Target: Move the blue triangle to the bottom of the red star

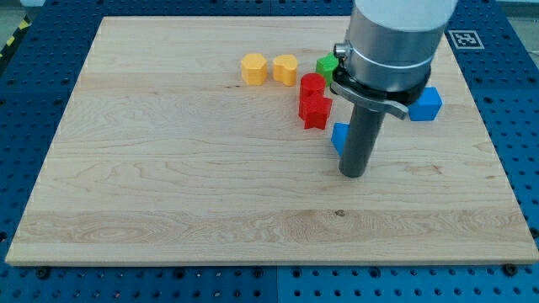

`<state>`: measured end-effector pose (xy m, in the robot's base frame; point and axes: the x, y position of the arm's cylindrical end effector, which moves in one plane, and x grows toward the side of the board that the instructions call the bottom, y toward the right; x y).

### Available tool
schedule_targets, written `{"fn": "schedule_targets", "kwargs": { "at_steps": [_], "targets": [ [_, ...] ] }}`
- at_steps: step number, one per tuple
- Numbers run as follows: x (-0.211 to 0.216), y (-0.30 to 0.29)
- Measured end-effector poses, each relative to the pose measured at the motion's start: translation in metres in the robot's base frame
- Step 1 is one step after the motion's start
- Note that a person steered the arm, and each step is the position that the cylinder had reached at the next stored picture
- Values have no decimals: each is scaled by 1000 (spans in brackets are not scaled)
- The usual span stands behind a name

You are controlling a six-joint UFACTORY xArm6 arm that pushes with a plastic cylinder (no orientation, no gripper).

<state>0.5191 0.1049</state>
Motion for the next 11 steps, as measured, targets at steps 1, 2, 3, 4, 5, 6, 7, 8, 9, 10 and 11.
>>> {"fn": "schedule_targets", "kwargs": {
  "at_steps": [1, 2, 3, 4, 5, 6, 7, 8, 9, 10, 11],
  "targets": [
    [12, 29],
    [-4, 45],
    [-17, 45],
    [-28, 42],
    [-36, 42],
    [-36, 42],
    [-36, 36],
    [-36, 25],
    [-36, 15],
    [-38, 5],
    [-39, -3]
  ]
}}
